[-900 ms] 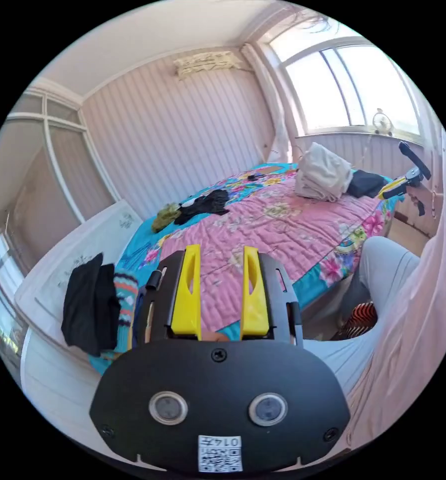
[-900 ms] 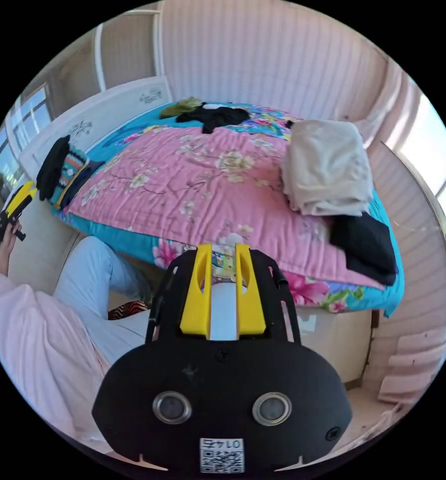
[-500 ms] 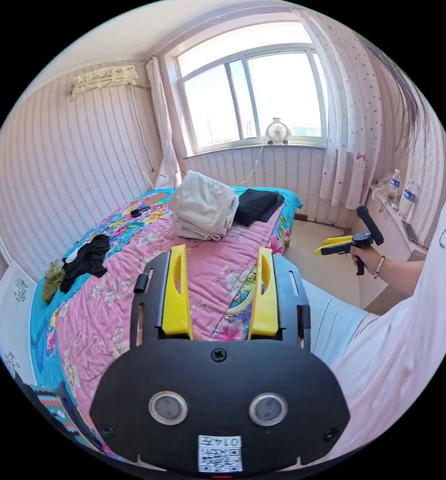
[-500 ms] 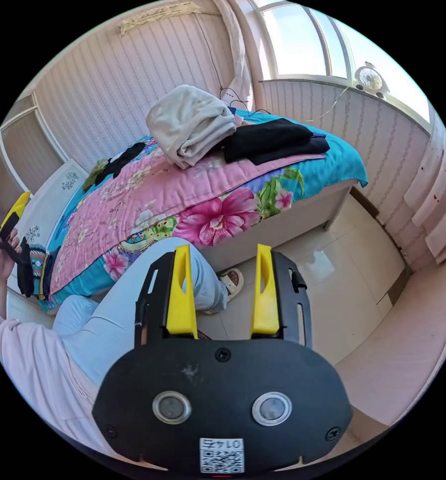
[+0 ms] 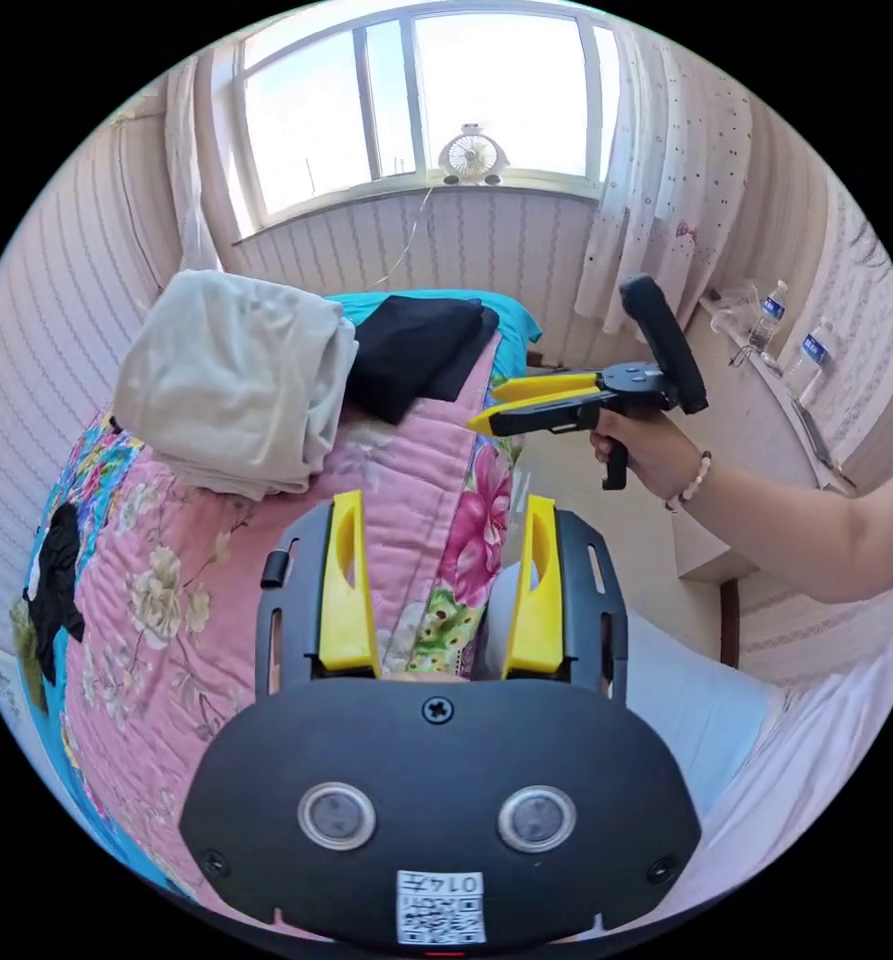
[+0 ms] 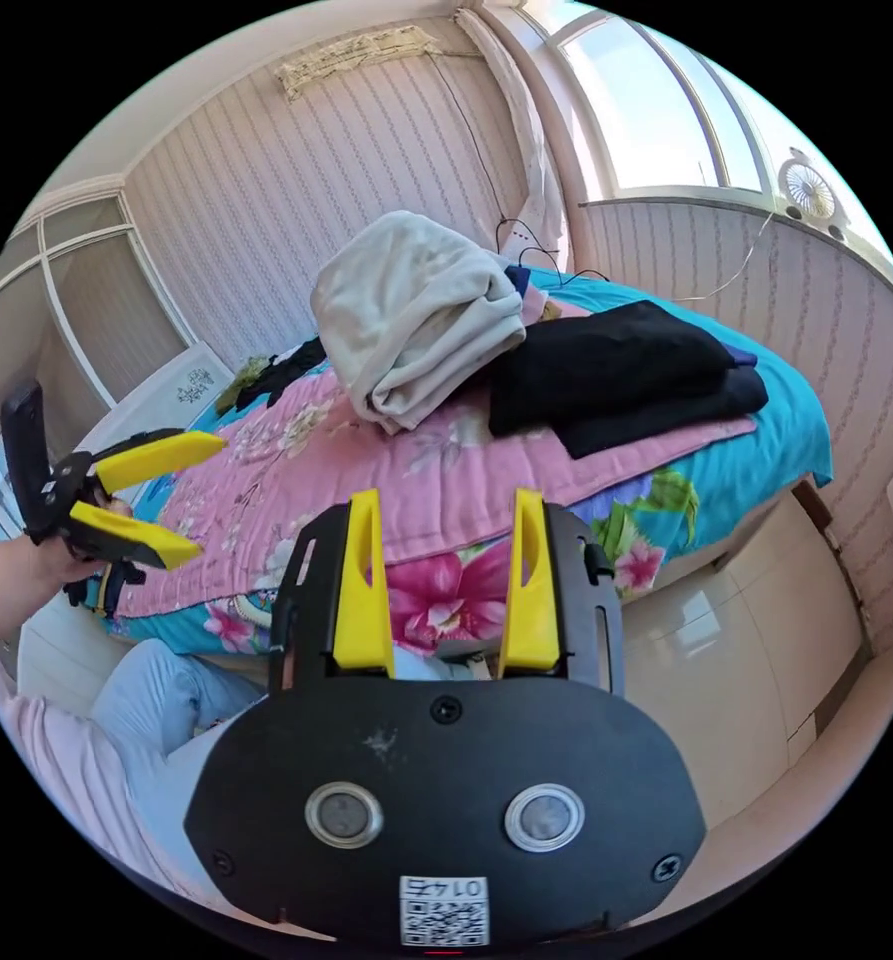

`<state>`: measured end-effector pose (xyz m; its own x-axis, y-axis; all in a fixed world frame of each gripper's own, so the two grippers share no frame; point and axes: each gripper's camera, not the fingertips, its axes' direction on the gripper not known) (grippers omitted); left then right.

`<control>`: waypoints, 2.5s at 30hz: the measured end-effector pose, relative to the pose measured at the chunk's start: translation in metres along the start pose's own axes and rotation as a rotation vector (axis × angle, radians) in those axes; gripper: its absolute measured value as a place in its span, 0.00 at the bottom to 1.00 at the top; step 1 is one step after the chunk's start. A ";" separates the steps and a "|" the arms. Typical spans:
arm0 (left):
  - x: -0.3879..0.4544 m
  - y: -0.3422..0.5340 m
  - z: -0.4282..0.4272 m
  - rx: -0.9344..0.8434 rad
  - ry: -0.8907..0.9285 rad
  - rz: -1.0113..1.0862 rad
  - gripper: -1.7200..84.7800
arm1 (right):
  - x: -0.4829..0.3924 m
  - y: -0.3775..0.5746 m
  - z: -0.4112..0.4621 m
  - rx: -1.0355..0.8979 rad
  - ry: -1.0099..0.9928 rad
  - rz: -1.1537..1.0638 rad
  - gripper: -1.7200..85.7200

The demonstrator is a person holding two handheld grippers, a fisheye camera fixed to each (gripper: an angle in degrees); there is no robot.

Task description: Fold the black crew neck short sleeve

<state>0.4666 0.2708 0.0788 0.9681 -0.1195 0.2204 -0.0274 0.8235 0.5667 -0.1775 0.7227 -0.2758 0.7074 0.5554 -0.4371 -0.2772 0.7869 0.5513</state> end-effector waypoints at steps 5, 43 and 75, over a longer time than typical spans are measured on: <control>-0.014 -0.073 0.115 -0.026 0.033 -0.020 0.23 | 0.060 -0.069 0.008 -0.027 0.077 -0.020 0.21; -0.102 -0.128 0.314 -0.175 0.034 -0.112 0.02 | 0.296 -0.104 0.010 0.127 -0.299 0.550 0.03; -0.133 0.291 -0.309 0.325 -0.259 -0.386 0.01 | -0.305 -0.040 0.062 0.004 -0.840 -0.406 0.03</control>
<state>0.4071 0.6972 -0.0307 0.8314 -0.5440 0.1130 0.2014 0.4846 0.8513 -0.3416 0.5054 -0.1200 0.9884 -0.1397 0.0600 0.0952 0.8766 0.4717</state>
